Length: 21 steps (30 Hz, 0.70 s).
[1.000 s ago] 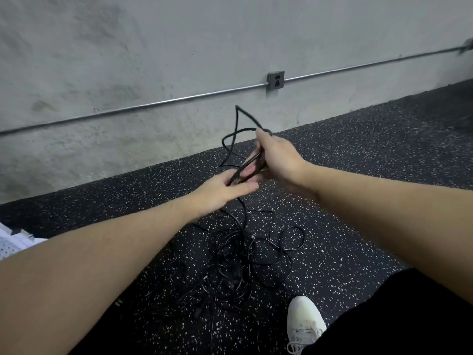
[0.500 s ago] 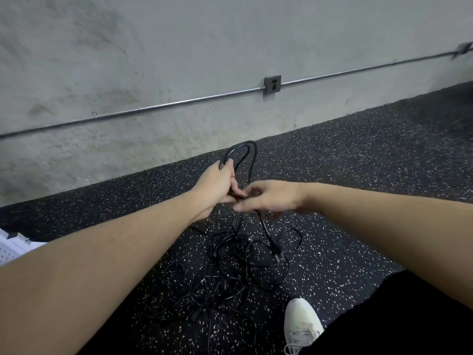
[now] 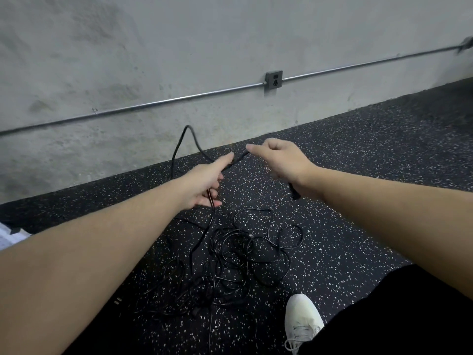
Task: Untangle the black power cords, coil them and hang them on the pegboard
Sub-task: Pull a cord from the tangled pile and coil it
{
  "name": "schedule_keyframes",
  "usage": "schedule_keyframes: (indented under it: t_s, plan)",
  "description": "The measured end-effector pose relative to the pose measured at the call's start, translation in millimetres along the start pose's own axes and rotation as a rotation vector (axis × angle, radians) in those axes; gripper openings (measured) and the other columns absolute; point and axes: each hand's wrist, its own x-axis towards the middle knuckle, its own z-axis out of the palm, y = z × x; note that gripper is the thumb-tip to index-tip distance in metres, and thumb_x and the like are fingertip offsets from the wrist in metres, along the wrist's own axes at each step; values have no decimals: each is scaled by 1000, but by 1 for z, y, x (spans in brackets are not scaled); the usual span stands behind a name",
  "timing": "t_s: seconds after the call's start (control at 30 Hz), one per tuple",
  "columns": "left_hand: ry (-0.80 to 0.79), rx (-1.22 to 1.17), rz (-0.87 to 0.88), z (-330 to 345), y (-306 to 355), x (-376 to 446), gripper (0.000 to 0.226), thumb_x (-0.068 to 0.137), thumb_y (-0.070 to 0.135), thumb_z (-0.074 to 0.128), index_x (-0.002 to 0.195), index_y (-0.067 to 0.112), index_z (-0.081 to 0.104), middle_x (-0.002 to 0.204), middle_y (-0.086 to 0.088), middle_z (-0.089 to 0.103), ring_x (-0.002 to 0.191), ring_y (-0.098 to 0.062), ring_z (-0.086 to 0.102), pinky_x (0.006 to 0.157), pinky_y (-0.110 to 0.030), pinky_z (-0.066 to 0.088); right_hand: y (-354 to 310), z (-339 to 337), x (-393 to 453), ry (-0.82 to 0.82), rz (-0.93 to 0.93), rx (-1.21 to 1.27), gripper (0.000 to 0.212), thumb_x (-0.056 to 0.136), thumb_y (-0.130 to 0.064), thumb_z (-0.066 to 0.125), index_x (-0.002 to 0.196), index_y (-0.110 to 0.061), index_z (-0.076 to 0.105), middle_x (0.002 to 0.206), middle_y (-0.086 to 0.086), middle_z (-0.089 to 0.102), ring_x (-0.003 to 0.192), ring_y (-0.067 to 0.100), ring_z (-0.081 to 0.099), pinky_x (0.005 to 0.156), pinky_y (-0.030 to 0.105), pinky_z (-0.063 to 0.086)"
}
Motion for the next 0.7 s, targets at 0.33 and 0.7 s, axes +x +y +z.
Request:
schedule_keyframes:
  t_s: [0.33,0.7]
  plan:
    - [154,-224,-112,-3,-15,11,92,87,61,71,157,17,32,160,-14,36,129,-44,51,102,-66,48,-13,16,5,-85,-31,223,18,102,-26,56,91,-12,60,108,6,78,123,46,59,111,64,37]
    - [69,382,532,-6,-10,-15,43,101,66,36,123,32,48,121,15,62,98,-1,61,100,-43,48,-24,14,9,-14,-6,528,43,108,-35,44,72,-13,53,109,11,77,106,26,73,91,40,60]
